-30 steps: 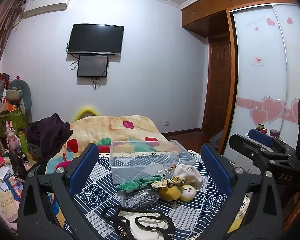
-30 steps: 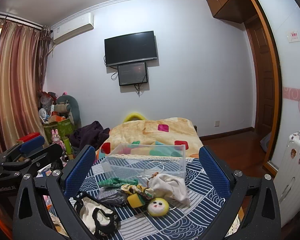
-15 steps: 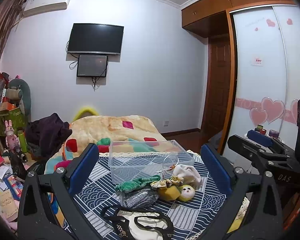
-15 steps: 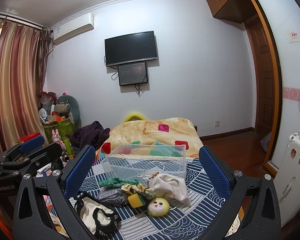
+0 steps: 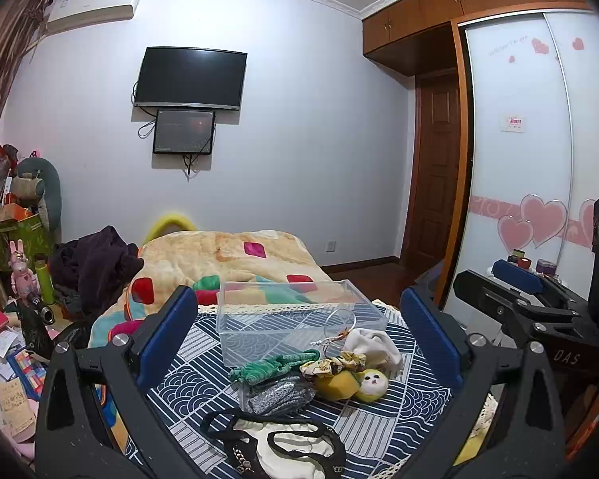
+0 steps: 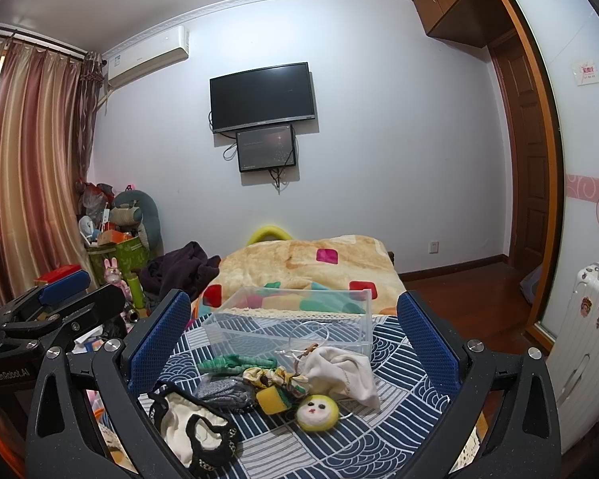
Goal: Organize soft objects
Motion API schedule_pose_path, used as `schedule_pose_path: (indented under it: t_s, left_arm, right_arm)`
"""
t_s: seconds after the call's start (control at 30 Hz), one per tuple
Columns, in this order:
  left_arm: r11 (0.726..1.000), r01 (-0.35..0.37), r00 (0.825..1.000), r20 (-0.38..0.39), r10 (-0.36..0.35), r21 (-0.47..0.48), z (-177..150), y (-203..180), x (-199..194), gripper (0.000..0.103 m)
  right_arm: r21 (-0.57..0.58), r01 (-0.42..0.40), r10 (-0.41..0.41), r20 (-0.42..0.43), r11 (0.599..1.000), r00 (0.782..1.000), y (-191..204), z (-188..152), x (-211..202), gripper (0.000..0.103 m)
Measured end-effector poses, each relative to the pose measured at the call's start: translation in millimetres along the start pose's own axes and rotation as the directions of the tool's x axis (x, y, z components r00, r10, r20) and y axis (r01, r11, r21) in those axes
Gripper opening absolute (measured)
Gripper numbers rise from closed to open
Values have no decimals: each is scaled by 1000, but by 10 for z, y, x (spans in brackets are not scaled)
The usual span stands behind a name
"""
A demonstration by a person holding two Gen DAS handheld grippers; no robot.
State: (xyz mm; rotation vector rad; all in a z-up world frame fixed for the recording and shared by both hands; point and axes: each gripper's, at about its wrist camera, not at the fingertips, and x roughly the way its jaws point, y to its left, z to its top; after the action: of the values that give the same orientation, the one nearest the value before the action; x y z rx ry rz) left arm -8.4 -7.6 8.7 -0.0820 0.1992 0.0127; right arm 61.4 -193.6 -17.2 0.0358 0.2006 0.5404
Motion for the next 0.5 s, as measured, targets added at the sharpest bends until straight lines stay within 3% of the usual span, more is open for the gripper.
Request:
schedule_pose_path:
  t_s: [0.5]
  left_arm:
    - [1000, 1, 1000, -2, -1, -3, 2, -18, -2, 103]
  right_arm:
    - [-2, 0, 0, 1, 1000, 1000, -4, -9, -3, 103]
